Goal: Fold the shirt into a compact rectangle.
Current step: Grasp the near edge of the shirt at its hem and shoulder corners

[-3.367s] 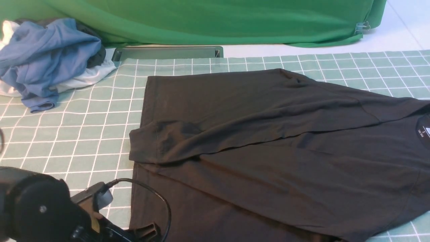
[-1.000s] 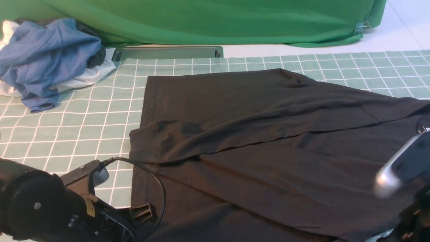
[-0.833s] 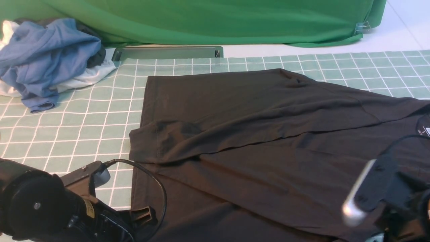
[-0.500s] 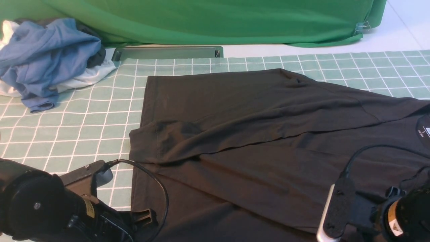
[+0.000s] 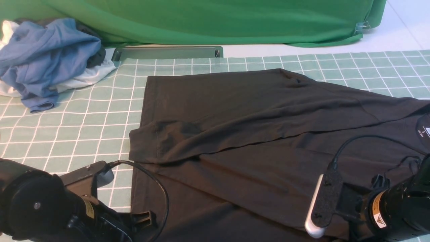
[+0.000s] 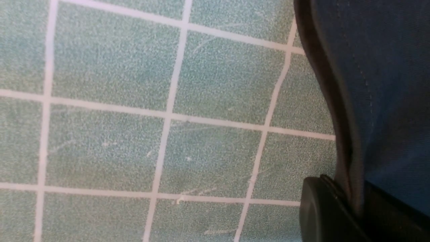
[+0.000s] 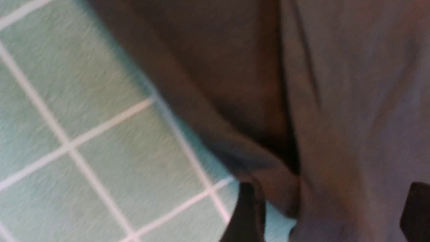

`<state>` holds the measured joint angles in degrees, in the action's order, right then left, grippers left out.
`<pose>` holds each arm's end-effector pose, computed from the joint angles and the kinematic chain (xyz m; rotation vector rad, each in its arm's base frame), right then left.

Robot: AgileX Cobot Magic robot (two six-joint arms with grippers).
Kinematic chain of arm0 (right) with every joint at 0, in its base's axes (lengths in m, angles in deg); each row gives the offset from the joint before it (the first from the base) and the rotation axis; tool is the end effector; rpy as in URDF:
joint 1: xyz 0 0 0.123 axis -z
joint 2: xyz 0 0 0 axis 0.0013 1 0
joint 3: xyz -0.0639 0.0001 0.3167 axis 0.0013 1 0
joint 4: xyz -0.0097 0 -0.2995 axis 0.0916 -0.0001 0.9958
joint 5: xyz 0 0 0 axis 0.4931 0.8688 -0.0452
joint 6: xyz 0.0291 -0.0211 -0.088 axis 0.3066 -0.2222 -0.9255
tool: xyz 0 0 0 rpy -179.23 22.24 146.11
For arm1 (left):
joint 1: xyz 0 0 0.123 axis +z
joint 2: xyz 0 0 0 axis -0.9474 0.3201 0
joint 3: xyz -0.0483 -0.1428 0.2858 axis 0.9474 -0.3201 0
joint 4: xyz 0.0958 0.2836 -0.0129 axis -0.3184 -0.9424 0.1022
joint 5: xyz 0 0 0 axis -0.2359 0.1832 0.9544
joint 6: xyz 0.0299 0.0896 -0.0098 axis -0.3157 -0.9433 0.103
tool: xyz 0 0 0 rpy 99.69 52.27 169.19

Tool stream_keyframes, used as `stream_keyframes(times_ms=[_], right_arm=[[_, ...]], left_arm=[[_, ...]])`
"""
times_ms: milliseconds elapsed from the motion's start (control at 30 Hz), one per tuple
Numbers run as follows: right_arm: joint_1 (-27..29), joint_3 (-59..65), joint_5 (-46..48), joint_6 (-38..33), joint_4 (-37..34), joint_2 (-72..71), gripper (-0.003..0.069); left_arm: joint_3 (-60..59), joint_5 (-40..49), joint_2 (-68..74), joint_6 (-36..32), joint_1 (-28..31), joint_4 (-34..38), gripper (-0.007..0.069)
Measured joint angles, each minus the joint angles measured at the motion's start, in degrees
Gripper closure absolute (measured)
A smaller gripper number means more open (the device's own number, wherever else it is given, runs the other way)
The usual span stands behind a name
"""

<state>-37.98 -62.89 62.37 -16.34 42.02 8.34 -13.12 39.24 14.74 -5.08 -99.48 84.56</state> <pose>0.2000 0.1406 0.1726 -1.4052 2.5085 -0.1278 0.1830 -0.1108 0.1965 -0.2684 2.9187 -0.3971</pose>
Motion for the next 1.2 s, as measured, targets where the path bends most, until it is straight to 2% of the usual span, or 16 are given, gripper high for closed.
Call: stream_keyframes(times_ms=[267, 333, 400, 533, 600, 700, 833, 1033, 1200], right_arm=[[-0.10, 0.05, -0.04, 0.10, 1.28, 4.65, 0.0085], [-0.17, 0.00, -0.11, 0.17, 1.28, 4.93, 0.0116], [-0.35, 0.00, 0.01, 0.17, 1.22, 5.06, 0.0232], [-0.40, -2.77, 3.46, 0.17, 1.35, 5.39, 0.0546], [-0.40, -5.11, 6.61, 0.23, 1.30, 5.50, 0.0585], [-0.40, -8.31, 12.18, 0.46, 0.39, 5.50, 0.0596], [-0.40, -7.64, 13.49, 1.31, -1.32, 5.45, 0.0598], [-0.48, -1.72, 13.38, 5.02, -5.34, 5.29, 0.0598], [-0.48, -2.93, 14.72, 5.89, -4.92, 4.30, 0.0598]], left_arm=[[0.00, -0.42, 0.00, 0.00, 0.00, 0.00, 0.0597], [0.00, -0.60, 0.00, 0.00, 0.00, 0.00, 0.0597], [0.00, -0.88, 0.00, 0.00, 0.00, 0.00, 0.0597], [0.40, -4.53, 0.00, 0.00, 0.73, -1.16, 0.0597], [1.52, -4.16, 0.00, 0.05, 1.73, -1.76, 0.0597], [3.46, -0.34, -0.08, 0.05, 4.00, -2.81, 0.0597], [3.02, 4.04, -0.48, 0.00, 5.22, -4.15, 0.0598], [-2.27, 6.70, -2.39, -3.43, 5.35, 2.42, 0.0598], [-0.07, 8.82, -4.02, -4.38, 5.35, 1.84, 0.0598]])
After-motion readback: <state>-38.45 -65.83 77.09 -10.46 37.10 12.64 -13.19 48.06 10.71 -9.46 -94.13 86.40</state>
